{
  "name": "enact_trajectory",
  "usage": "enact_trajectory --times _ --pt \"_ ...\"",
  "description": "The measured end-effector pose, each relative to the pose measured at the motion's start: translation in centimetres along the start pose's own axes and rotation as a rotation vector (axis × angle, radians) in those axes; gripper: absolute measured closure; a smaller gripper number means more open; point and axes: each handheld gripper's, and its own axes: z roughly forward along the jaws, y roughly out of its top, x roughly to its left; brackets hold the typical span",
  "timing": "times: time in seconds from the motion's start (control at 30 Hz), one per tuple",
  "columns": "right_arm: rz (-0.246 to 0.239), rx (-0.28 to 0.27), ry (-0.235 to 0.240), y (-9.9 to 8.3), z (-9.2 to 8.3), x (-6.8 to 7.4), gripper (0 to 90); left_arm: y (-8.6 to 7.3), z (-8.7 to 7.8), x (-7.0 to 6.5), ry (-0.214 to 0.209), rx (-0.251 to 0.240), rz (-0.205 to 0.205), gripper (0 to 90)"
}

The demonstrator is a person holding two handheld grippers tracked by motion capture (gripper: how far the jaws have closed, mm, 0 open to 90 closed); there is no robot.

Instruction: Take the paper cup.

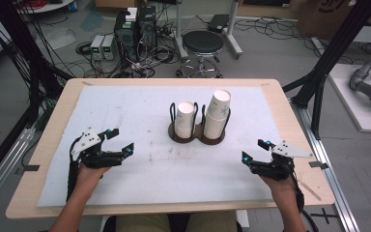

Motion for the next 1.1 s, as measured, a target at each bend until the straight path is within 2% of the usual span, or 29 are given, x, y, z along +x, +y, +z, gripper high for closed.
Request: enact_trajectory --times 0.33,0.43,0.57,0.8,0.83,0.87,0.93,1.1 --pt "0.005 0.004 -0.007 -0.1 -0.1 0.0 20.2 0.1 0.4 -0.1 -0.008 0.005 -0.004 16.2" --pt "0.008 0.004 -0.009 -0.1 -0.1 0.1 20.2 0.2 0.4 -0.1 -0.017 -0.001 -0.01 16.2" --pt "0.004 0.009 -0.009 -0.1 0.1 0.0 20.2 1.2 1.1 -0.1 -0.054 -0.011 -0.029 16.0" --pt "0.022 0.009 0.003 -0.4 0.3 -0.3 20.2 3.2 3.0 -0.4 -0.099 -0.001 -0.015 15.9" --pt "0.02 0.01 0.007 -0.4 0.3 -0.3 20.2 3.8 3.9 -0.5 -0.126 0.004 -0.017 16.0" --pt "0.02 0.01 0.007 -0.4 0.3 -0.3 20.2 3.8 3.9 -0.5 -0.126 0.004 -0.017 16.0" --pt "0.017 0.014 0.009 -0.4 0.4 -0.3 20.2 4.8 5.4 -0.8 -0.163 0.032 0.014 16.0" --pt "0.003 0.027 0.017 -0.2 0.5 0.1 20.2 6.6 7.4 -1.3 -0.219 0.047 0.033 16.0"
